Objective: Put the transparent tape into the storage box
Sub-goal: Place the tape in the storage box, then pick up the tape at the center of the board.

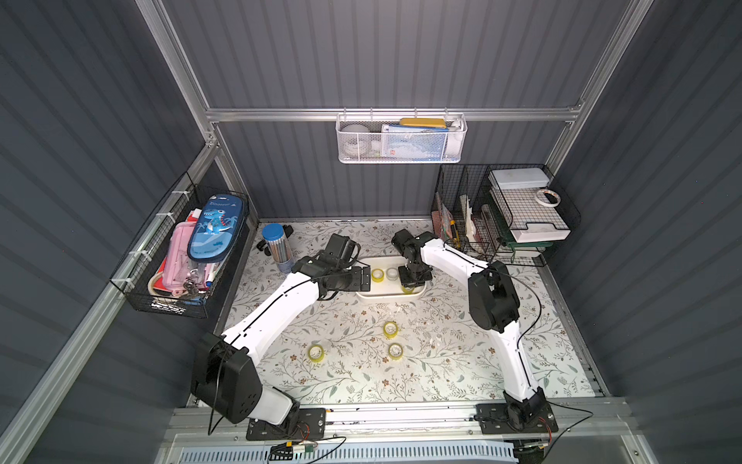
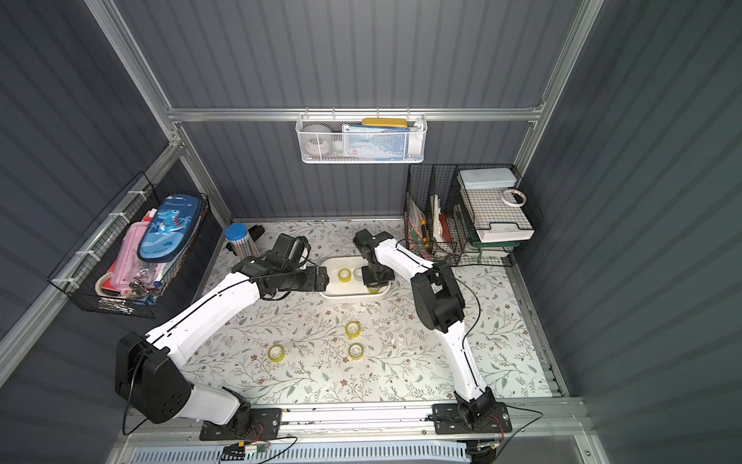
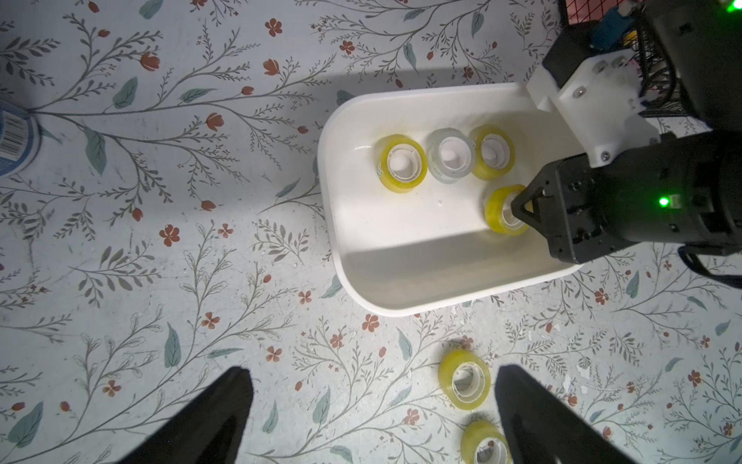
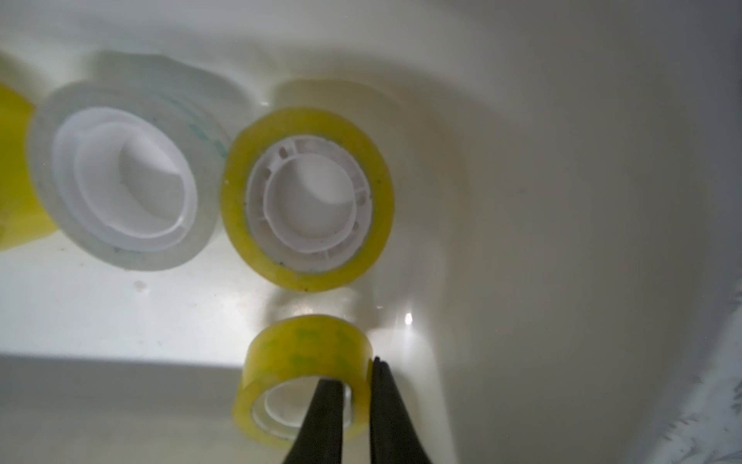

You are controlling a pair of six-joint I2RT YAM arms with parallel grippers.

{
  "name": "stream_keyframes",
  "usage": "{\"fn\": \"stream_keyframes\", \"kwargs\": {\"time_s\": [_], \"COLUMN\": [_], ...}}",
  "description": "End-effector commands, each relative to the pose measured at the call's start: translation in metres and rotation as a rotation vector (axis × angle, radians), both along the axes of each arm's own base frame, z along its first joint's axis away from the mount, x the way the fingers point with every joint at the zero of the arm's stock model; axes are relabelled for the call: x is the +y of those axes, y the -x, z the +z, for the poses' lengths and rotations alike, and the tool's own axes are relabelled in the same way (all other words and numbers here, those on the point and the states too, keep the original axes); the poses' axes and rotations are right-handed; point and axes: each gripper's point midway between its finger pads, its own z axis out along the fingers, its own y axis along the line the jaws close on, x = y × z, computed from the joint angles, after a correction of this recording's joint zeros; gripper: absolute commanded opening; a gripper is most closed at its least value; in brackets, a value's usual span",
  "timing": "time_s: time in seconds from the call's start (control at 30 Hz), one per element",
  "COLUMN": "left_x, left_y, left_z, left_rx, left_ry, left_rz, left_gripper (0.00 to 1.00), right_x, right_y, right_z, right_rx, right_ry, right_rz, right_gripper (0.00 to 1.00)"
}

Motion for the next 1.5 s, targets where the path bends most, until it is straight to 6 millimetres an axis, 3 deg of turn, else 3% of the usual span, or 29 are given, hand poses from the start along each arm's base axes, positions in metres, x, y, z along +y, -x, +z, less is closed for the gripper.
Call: {"fn": "stream_keyframes", "kwargs": {"time_s": [0.0,0.13,0.3,0.67,0.83,1.07,1.27,1.47], "left_x": [0.001,0.002,0.004,0.006,0.008,0.008,0.000,-0.014], "left_y": [-0.001,-0.001,-0.002,0.001,0.005,0.018,0.046,0.076], "left_z": [0.003,0.002,0.001,0.000,0.003,0.005,-0.012,-0.046], "left_rx": [0.015,0.019,0.020,0.021,0.009,-0.020,0.041,0.120], "left_ry": [0.008,0.009,0.012,0.014,0.019,0.004,0.071,0.124], "left_rz": [0.007,0.009,0.011,0.008,-0.003,-0.103,-0.133,-0.097], "left_gripper": [0.99,0.99,0.99,0.99,0.99,0.99,0.97,0.96], "right_x": [-0.002,-0.002,0.000,0.006,0.009,0.014,0.006,-0.016], "right_y": [-0.003,-0.003,-0.005,-0.006,-0.014,-0.020,0.005,0.042], "right_z": [-0.001,-0.003,-0.001,0.008,0.035,0.096,0.124,0.130], "right_rx": [-0.006,0.001,-0.005,-0.021,-0.077,-0.170,-0.155,-0.152], "right_ry": [0.032,0.036,0.031,0.026,0.003,-0.100,-0.271,-0.275], "right_rz": [0.010,0.011,0.009,0.015,0.003,-0.040,-0.119,-0.140], "right_gripper": [0.00,0.04,0.22,0.31,0.35,0.42,0.41,0.41]}}
